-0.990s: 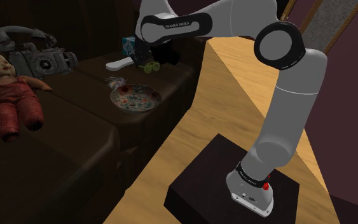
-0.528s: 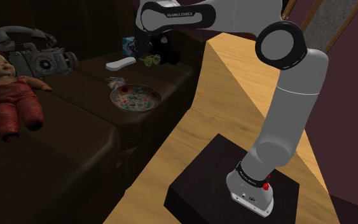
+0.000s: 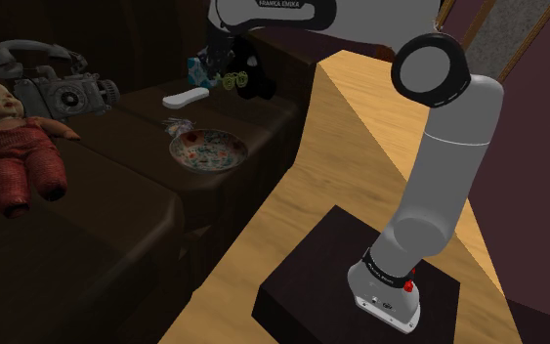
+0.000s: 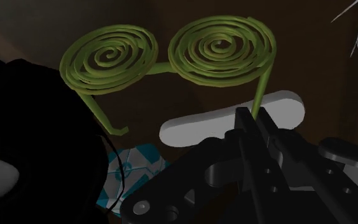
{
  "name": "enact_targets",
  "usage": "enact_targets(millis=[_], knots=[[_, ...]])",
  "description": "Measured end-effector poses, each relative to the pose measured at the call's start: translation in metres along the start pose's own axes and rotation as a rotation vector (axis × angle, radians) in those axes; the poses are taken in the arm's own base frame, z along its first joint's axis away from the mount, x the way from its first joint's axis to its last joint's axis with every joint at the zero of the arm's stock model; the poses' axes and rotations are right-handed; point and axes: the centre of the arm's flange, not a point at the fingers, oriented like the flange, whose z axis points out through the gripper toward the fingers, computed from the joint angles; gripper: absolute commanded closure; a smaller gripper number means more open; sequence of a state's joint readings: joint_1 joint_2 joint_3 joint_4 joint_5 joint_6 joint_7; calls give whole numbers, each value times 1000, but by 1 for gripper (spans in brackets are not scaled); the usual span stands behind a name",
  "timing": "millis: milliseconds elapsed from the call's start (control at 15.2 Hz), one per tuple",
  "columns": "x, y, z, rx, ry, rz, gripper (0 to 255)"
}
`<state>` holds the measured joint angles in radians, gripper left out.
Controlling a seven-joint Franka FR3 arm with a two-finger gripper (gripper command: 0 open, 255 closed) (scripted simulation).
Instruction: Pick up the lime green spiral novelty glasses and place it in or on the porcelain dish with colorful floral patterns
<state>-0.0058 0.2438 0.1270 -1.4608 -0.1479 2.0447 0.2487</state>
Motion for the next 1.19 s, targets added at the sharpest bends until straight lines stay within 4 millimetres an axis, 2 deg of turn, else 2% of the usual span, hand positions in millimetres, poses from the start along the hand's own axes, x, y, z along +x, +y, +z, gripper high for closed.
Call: enact_targets(millis=[132, 528, 1188], knots=[[-9, -13, -10, 0, 0, 0, 255], [-59, -63, -30, 1, 0, -1, 255], [-147, -159, -67, 0, -1, -1, 255]])
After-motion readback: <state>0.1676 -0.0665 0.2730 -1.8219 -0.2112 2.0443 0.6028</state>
